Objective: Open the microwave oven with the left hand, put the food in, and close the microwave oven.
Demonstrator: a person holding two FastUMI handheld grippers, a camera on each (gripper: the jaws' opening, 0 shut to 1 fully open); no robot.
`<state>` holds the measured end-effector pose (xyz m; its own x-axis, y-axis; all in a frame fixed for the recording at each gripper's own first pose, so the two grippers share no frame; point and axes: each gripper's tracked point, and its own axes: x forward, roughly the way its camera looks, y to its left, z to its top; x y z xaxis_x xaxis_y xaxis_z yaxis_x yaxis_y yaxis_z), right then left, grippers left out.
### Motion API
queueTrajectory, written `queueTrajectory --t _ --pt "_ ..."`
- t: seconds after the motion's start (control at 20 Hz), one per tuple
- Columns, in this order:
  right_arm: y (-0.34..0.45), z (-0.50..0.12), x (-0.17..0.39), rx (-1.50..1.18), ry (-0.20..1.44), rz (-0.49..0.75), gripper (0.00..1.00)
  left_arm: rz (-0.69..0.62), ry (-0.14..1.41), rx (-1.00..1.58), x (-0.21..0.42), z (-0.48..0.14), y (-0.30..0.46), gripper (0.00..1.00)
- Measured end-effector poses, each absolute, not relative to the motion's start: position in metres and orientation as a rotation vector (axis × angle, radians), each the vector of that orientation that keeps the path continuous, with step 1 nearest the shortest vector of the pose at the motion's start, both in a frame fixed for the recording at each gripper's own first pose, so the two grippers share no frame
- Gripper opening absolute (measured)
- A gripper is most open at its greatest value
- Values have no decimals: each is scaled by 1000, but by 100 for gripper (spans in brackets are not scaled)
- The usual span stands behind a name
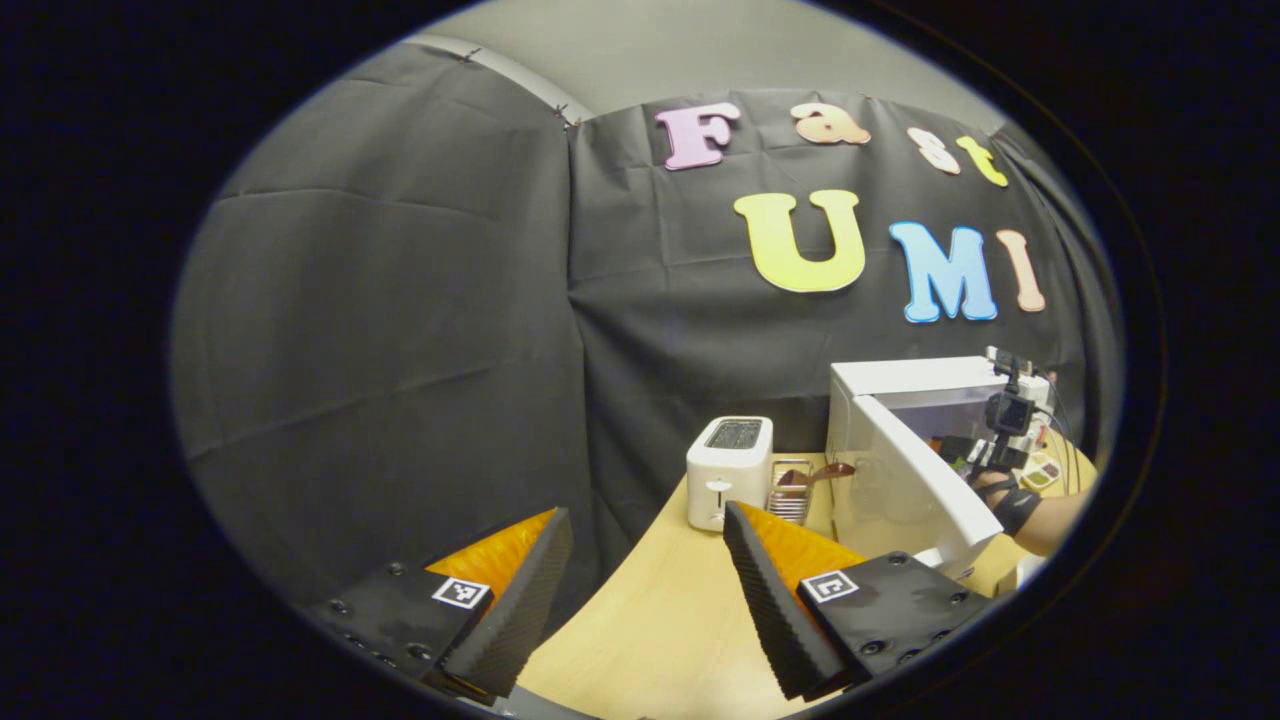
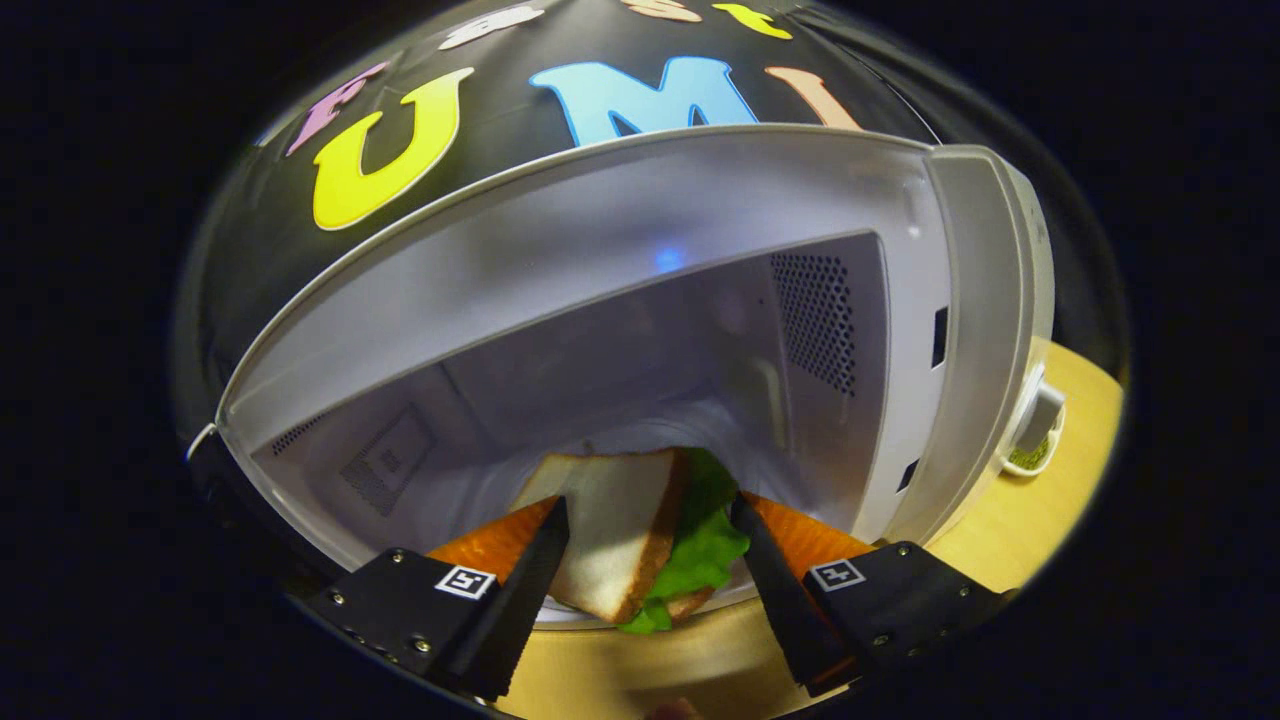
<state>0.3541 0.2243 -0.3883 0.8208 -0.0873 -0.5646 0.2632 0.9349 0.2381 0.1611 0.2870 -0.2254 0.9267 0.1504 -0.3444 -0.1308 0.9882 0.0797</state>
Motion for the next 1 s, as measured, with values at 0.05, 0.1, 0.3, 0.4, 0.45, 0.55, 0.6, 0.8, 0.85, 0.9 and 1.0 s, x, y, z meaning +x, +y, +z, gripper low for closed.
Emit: queueTrajectory --t 0.05,0.1,0.3,0.4,0.45,0.55,0.6,0.8,0.85,0.9,1.0 --pt "221 -381 355 293 565 -181 98 140 352 58 163 -223 285 94" --pt "218 -373 352 272 553 -171 98 132 349 56 164 -225 282 97" --pt "214 -338 335 200 507 -112 98 109 342 34 171 -232 269 98" --pt "213 -312 323 156 465 -77 98 100 348 28 175 -238 264 95" --pt "212 -298 317 129 442 -62 98 96 349 30 176 -241 262 96" --pt "208 -272 303 92 397 -33 98 93 347 29 180 -247 257 98" --pt "207 -259 295 86 377 -17 98 94 346 28 182 -250 255 98" --pt "193 -210 263 71 307 27 98 93 356 16 188 -269 244 100" --pt "186 -196 256 66 286 27 98 92 369 16 187 -275 241 98" --pt "179 -183 248 64 268 28 98 100 378 19 187 -282 241 98" --pt "162 -161 233 56 237 26 98 100 392 10 185 -289 234 98"
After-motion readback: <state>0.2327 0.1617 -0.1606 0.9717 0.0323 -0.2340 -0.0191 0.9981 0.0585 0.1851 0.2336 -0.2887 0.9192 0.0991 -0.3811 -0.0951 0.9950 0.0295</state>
